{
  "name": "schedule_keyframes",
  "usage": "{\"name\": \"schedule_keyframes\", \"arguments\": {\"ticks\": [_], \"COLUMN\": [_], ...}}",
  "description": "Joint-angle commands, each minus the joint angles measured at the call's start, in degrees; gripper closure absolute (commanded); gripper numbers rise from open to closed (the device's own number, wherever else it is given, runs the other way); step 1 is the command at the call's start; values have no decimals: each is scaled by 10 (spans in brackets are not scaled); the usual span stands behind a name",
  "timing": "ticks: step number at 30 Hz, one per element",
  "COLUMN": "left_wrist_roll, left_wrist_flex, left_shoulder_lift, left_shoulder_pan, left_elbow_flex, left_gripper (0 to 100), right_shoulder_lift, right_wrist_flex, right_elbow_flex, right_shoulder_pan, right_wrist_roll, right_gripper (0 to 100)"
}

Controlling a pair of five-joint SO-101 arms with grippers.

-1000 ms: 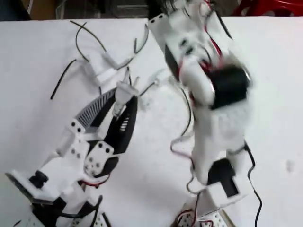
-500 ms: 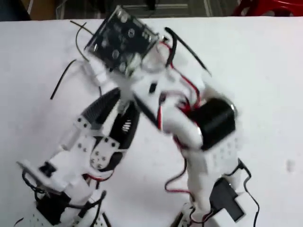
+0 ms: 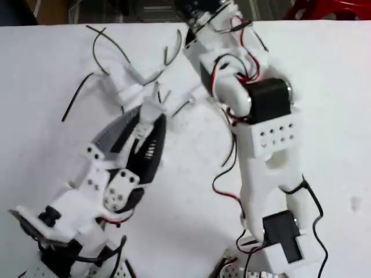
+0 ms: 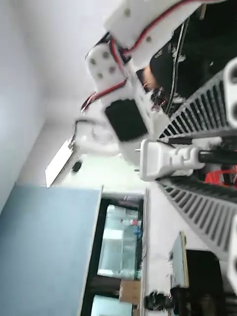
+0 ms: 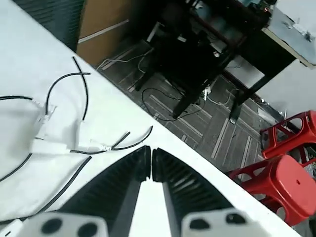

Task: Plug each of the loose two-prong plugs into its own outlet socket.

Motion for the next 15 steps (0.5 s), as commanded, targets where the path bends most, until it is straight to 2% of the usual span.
{"name": "schedule_keyframes", "arguments": {"ticks": [1,4,6,8,10,15], "left_wrist_roll": [1,6,40,74,98,136], "left_wrist_flex": [-9,-8,3,49,139,436], "left_shoulder_lift": [15,87,178,286,388,571], "left_shoulder_pan": [-28,-50,-77,-107,-126,-147], "left_elbow_flex": [-10,-30,-70,-144,-239,-502], "left_gripper": [978,978,978,978,978,977], "right_shoulder_lift": [-19,-18,-19,-19,-19,-19], "right_wrist_flex": [15,57,87,126,168,270], "right_elbow_flex": [-66,-91,-92,-92,-91,-91], "right_shoulder_pan": [21,44,67,95,126,200], "right_wrist_roll": [2,2,2,2,1,1], "right_gripper": [979,979,979,979,979,979]}}
